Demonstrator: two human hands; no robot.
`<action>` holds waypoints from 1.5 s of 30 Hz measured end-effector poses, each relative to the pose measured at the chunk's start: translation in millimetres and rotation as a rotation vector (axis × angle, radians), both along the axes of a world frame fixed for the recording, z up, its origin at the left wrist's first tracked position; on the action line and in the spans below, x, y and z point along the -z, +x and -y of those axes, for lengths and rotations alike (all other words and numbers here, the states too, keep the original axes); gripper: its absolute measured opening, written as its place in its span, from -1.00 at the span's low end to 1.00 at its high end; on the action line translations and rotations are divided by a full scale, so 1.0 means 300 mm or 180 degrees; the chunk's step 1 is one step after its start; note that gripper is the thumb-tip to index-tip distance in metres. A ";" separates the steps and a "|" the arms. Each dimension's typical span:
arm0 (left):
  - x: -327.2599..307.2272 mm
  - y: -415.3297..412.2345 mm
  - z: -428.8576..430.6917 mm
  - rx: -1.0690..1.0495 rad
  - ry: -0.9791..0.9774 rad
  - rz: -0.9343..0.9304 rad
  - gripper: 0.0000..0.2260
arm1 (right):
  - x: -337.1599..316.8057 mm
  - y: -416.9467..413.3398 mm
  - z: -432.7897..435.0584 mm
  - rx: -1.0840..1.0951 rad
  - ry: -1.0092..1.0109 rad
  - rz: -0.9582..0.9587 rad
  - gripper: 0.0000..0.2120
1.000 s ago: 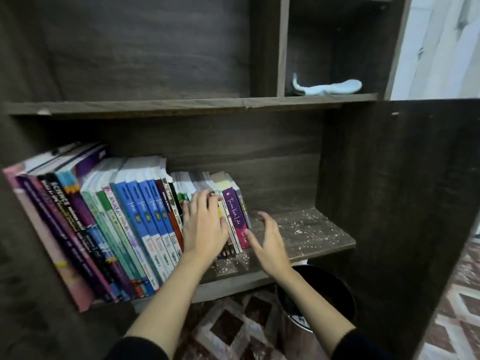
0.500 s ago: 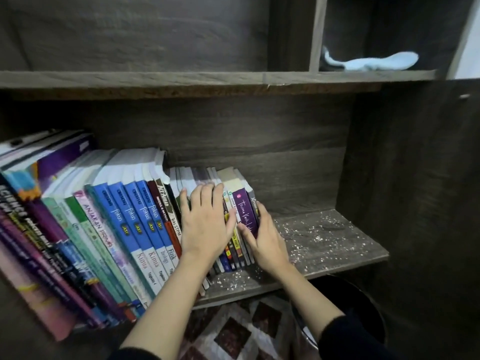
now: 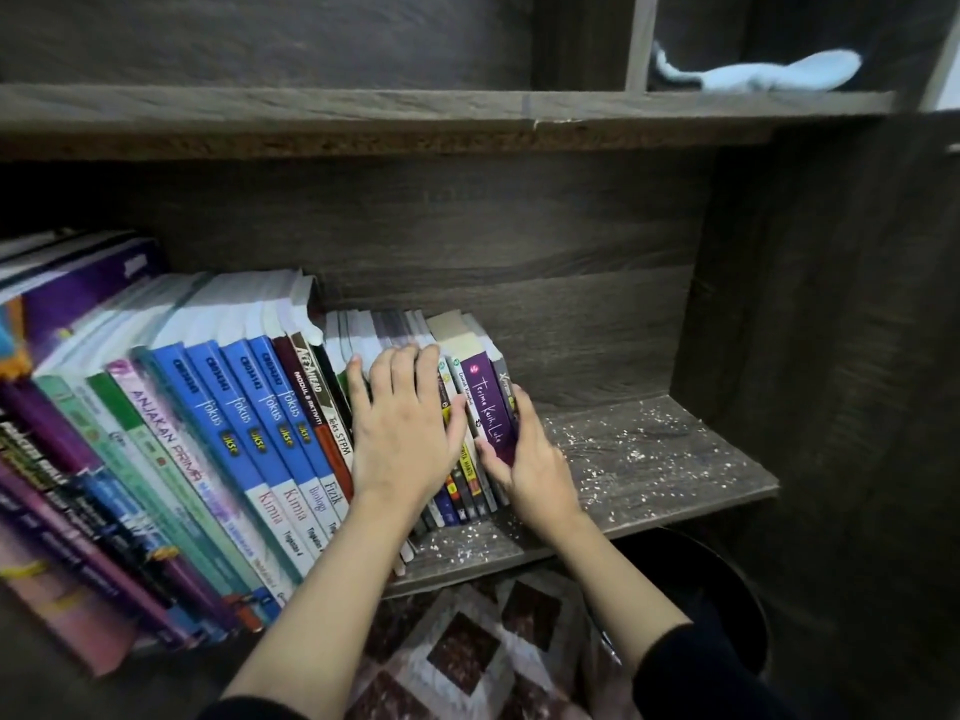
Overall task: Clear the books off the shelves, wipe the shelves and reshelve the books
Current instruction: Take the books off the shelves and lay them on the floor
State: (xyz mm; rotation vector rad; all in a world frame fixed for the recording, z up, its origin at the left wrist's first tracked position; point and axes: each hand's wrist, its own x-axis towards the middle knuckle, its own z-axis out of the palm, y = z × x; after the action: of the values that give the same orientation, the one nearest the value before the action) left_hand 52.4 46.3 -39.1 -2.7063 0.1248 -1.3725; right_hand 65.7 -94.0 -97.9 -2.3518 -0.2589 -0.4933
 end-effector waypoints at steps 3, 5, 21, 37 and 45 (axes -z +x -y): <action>0.000 0.001 0.002 -0.0008 0.0008 0.0046 -0.54 | 0.000 -0.009 0.000 0.0039 0.0157 -0.0037 -0.30; 0.000 0.001 0.003 0.0011 -0.0009 0.0061 -0.54 | 0.005 -0.007 -0.002 0.0084 0.0243 -0.0068 -0.29; 0.005 0.007 0.007 0.0080 -0.0080 0.0179 -0.56 | 0.054 0.083 -0.083 0.0784 0.1226 -0.0227 -0.12; 0.004 0.010 0.005 0.0043 -0.0085 0.0102 -0.57 | -0.010 0.060 -0.040 0.0892 0.0893 0.0224 -0.41; -0.083 -0.059 0.043 0.0391 -0.0906 -0.0606 -0.37 | -0.117 -0.060 0.024 0.0961 0.0366 0.0603 -0.39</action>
State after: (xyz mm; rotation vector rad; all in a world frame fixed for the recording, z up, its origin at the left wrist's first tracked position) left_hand 34.5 33.6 -14.1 -3.1128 0.1204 -1.2432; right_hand 47.7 -101.3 -62.9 -2.2424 0.0405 -0.8551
